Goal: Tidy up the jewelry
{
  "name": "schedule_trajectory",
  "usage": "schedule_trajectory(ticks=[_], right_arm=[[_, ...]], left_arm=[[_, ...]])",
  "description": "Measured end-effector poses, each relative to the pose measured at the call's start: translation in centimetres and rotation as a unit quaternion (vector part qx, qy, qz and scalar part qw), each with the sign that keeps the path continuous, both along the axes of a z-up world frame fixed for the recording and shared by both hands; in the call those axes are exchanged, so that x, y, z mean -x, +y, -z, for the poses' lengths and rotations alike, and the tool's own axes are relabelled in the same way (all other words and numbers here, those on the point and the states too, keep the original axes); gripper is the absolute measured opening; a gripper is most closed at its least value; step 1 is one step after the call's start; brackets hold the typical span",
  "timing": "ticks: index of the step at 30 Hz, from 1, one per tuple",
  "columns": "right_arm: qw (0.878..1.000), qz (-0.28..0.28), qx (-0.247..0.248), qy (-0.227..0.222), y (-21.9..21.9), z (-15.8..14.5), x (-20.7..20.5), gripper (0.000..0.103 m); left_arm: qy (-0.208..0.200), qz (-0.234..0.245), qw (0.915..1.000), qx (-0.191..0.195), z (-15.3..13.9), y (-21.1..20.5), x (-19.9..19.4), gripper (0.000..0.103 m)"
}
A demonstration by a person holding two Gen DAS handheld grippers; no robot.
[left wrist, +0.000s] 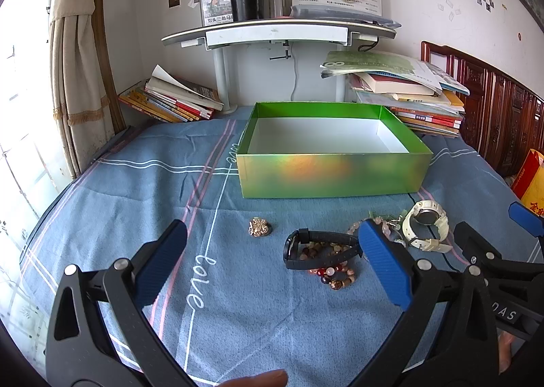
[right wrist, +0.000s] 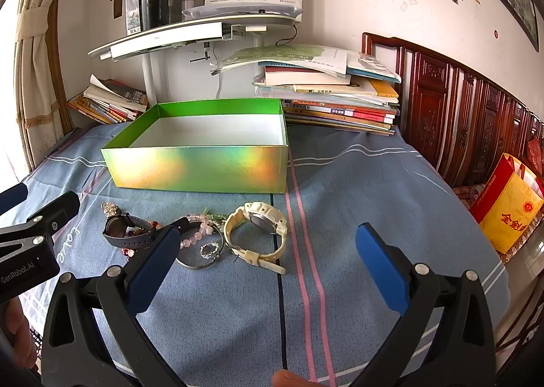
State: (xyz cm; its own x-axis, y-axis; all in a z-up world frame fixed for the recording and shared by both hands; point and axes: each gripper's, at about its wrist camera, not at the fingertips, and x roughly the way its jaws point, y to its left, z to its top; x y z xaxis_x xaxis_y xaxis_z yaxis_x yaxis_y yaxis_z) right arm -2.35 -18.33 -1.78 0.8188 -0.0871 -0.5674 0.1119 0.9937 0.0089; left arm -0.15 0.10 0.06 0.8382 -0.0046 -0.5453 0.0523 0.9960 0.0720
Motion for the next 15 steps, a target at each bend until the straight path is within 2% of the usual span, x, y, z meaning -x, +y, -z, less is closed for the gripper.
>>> schedule_trajectory(ticks=[15], right_arm=[[1.000,0.000,-0.001,0.001,-0.21,0.07,0.05,0.101]], left_arm=[[0.001,0.000,1.0000,0.001,0.00,0.01,-0.09,0.100]])
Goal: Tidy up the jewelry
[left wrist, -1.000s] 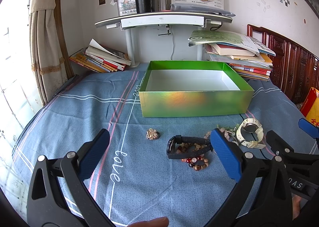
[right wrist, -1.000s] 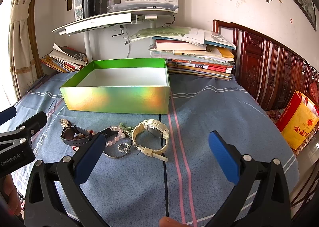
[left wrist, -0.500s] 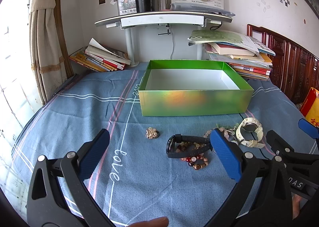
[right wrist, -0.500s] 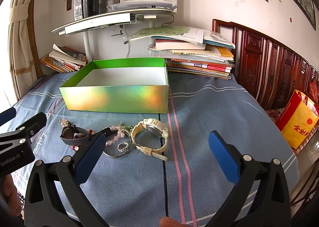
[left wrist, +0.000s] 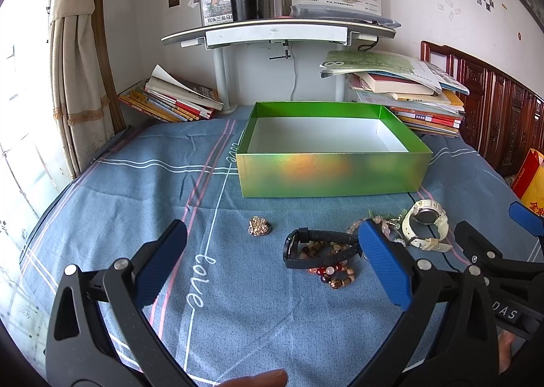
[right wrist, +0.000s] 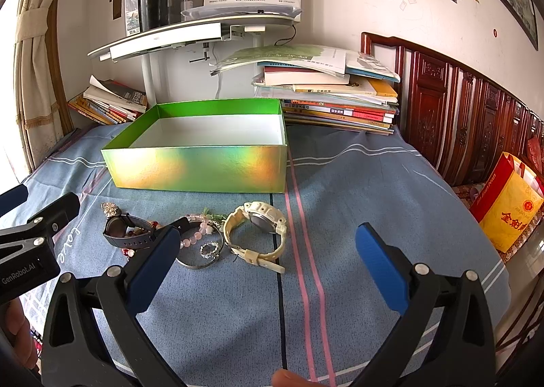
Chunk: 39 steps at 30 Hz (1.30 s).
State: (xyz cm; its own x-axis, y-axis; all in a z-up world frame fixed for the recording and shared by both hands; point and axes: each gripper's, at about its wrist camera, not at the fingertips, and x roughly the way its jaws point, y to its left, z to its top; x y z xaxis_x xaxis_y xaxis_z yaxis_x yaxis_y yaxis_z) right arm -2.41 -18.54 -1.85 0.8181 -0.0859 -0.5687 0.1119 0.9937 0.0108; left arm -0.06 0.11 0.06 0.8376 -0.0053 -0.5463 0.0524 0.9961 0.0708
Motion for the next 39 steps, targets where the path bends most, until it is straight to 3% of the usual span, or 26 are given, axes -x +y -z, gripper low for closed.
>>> schedule_trajectory(ticks=[39], right_arm=[[1.000,0.001,-0.001,0.006,-0.18,0.29,-0.07,0.101]], left_arm=[[0.005,0.001,1.0000,0.003,0.26,0.11,0.35,0.100]])
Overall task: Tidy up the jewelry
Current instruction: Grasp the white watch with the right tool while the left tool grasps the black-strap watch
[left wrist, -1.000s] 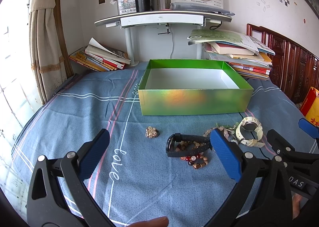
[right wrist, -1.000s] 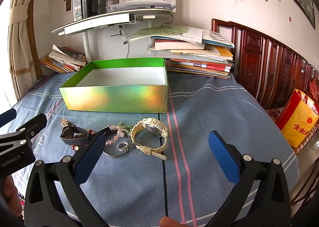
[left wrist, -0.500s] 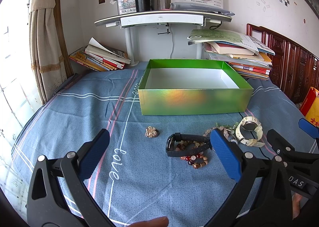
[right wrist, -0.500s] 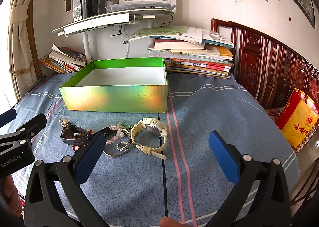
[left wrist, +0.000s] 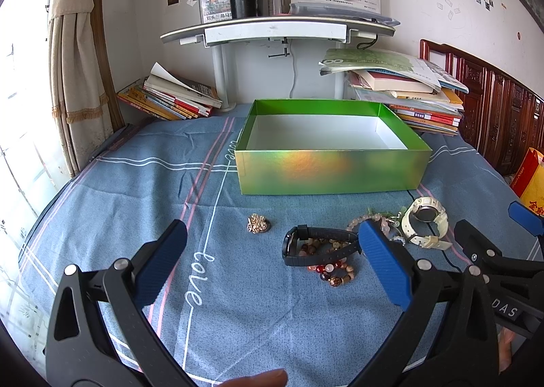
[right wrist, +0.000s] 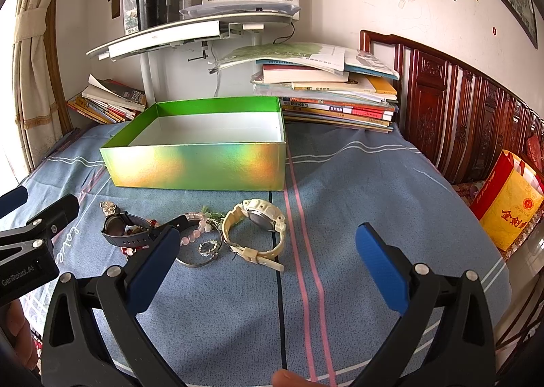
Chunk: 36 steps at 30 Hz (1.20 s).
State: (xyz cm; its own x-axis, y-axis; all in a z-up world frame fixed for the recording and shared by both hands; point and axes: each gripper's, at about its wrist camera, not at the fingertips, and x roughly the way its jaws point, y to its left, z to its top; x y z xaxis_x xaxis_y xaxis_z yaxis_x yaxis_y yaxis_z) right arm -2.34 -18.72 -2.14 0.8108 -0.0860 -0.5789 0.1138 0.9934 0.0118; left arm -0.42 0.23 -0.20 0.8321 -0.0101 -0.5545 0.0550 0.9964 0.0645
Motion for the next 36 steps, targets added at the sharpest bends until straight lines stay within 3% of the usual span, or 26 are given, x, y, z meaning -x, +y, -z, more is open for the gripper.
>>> schedule_trajectory(ticks=[8,14,18,21,25,27,29,32,36], right_arm=[[0.998,-0.006,-0.011,0.056,-0.6,1.4,-1.1,0.101],[0.996,-0.004,0.000,0.088,-1.8,2.7,-2.5,0.101],[0.993,-0.004,-0.025,0.117,-3.7,3.5,-3.4,0.098],[0.991,-0.014,-0.049,0.121,-4.6,3.5,-3.9,0.084],[0.990,-0.016,-0.057,0.126,-4.8,3.2,-5.5,0.063],[0.990,-0.019,-0.046,0.133,-4.3,3.5,-6.7,0.053],[0.987,-0.030,-0.042,0.151,-3.9,4.2,-7.9,0.035],[0.982,-0.051,-0.048,0.175,-2.9,5.5,-9.2,0.022],[0.983,-0.056,-0.049,0.168,-2.4,5.7,-9.0,0.018]], left_arm=[[0.040,0.004,0.9991,0.007,1.2,0.0,-0.9,0.100],[0.074,0.018,0.9970,-0.015,2.6,-0.8,-2.3,0.100],[0.107,0.034,0.9937,0.006,3.6,-0.1,-3.6,0.095],[0.108,0.027,0.9936,0.014,3.4,0.9,-4.1,0.089],[0.131,0.021,0.9907,0.029,3.5,2.0,-5.0,0.073],[0.142,0.012,0.9893,0.032,3.8,2.5,-5.5,0.073],[0.146,0.009,0.9886,0.033,4.0,2.7,-5.7,0.073],[0.151,0.015,0.9877,0.036,4.1,2.7,-5.7,0.075],[0.157,0.031,0.9865,0.034,4.5,2.1,-5.9,0.075]])
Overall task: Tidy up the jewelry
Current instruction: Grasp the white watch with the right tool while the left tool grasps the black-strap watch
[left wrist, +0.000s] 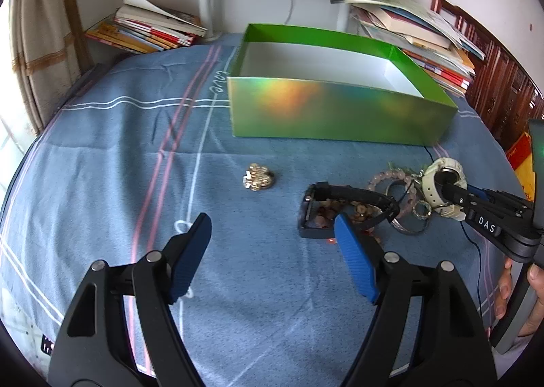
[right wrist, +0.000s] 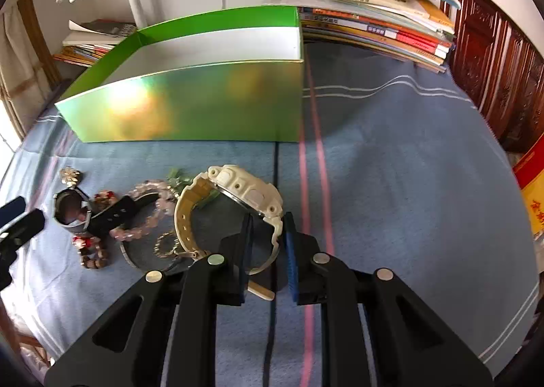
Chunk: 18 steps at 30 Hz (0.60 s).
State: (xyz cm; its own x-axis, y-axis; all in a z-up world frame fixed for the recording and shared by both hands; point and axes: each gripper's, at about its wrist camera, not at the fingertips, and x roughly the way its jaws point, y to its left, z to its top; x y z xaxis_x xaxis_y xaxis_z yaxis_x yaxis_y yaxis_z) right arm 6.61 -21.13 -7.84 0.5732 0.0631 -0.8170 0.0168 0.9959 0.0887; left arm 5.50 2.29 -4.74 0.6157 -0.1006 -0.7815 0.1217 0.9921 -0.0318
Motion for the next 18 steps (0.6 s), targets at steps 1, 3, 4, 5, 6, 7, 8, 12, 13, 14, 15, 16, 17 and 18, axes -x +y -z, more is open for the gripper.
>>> schedule_trajectory(ticks=[1,3,4,5,6,7,8,12,13,14,15,16,17,18], right_arm=[[1.000,-0.001,-0.004,-0.002,0.0,0.0,0.2,0.018],[1.000,-0.001,0.005,-0.004,0.0,0.1,0.6,0.018],[1.000,-0.001,0.010,-0.006,0.1,0.1,0.8,0.018],[1.000,-0.001,0.013,-0.006,0.3,0.1,0.8,0.018],[1.000,-0.002,0.014,-0.007,0.3,0.1,0.9,0.018],[1.000,-0.002,0.015,-0.007,0.1,0.1,0.9,0.018],[1.000,-0.002,0.016,-0.007,0.1,0.1,0.9,0.018],[1.000,-0.001,0.022,-0.009,0.1,0.1,0.9,0.018],[1.000,0.000,0.021,-0.010,0.1,0.1,0.9,0.018],[1.000,0.001,0.018,-0.011,0.0,0.1,0.9,0.018],[1.000,0.002,0.017,-0.011,-0.1,0.1,0.9,0.018],[1.000,0.002,0.017,-0.012,0.0,0.0,1.0,0.018],[1.000,0.003,0.018,-0.012,0.0,0.0,1.0,0.018],[1.000,0.004,0.020,-0.013,-0.1,0.0,0.9,0.018]], left_arm=[[0.003,0.004,1.0000,0.001,0.2,-0.2,-0.2,0.074],[0.017,0.013,0.9997,0.011,0.6,-0.5,-0.8,0.064],[0.023,0.015,0.9995,0.017,0.9,-0.5,-1.1,0.060],[0.027,0.018,0.9991,0.029,1.0,-0.5,-1.4,0.055],[0.028,0.020,0.9986,0.040,0.9,-0.4,-1.6,0.047],[0.033,0.025,0.9981,0.045,0.9,-0.6,-1.9,0.043],[0.036,0.028,0.9979,0.046,0.9,-0.8,-2.1,0.036],[0.037,0.044,0.9977,0.036,0.8,-1.7,-2.4,0.024],[0.041,0.047,0.9973,0.038,0.8,-1.7,-2.5,0.024],[0.045,0.047,0.9968,0.047,0.7,-1.6,-2.6,0.024],[0.045,0.044,0.9964,0.057,0.5,-1.2,-2.7,0.026],[0.045,0.043,0.9962,0.060,0.4,-1.1,-2.8,0.030],[0.044,0.041,0.9961,0.064,0.3,-0.8,-3.0,0.031],[0.044,0.039,0.9960,0.067,0.2,-0.7,-3.1,0.034]])
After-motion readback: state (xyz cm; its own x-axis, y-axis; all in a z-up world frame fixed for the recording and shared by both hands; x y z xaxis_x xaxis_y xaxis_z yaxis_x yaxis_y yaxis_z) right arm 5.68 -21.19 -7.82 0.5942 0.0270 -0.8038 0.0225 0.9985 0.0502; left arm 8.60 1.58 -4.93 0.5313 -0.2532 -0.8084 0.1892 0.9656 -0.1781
